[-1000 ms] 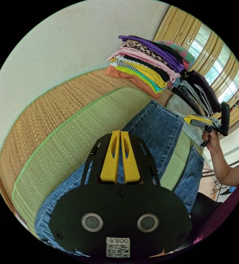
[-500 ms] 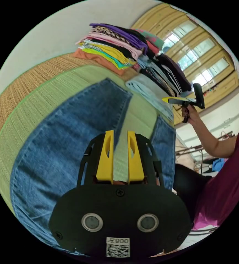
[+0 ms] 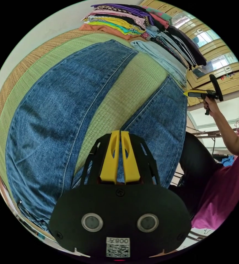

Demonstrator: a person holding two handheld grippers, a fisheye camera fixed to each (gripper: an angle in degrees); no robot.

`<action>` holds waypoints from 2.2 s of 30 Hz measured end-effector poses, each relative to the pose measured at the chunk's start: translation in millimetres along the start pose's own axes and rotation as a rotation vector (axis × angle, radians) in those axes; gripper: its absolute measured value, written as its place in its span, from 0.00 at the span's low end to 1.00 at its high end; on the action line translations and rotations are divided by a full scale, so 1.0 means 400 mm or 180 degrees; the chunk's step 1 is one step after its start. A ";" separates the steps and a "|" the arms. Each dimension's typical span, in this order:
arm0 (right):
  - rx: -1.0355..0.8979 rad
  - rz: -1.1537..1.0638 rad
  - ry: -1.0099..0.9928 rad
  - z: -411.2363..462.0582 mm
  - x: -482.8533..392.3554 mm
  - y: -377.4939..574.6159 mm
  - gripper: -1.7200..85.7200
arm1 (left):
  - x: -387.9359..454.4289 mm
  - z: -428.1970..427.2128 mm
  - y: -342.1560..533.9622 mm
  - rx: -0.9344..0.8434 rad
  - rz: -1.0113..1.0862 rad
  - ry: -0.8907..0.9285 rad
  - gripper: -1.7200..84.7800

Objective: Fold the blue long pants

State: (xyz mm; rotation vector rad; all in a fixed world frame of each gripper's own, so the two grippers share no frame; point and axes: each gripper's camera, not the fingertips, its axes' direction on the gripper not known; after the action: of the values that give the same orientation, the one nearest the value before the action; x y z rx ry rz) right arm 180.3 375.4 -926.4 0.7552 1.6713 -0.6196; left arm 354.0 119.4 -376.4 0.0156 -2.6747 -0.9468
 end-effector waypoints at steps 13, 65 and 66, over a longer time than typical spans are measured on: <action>0.0487 0.0119 -0.0490 -0.195 0.054 -0.141 0.04 | -0.025 -0.017 0.197 0.0458 -0.0595 -0.0061 0.03; -0.0002 -0.2860 0.0163 -0.353 -1.499 -0.391 0.02 | -0.016 0.663 1.933 0.0890 -0.3053 -0.0541 0.02; -0.0044 -0.2877 0.0170 -0.363 -1.509 -0.395 0.02 | -0.019 0.674 1.945 0.0905 -0.3059 -0.0497 0.02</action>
State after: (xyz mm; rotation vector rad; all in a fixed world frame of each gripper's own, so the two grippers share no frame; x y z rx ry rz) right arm 59.3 283.9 -304.1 -0.0472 2.0343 -1.2052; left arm 353.9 894.4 -97.7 1.4322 -2.8952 -0.7721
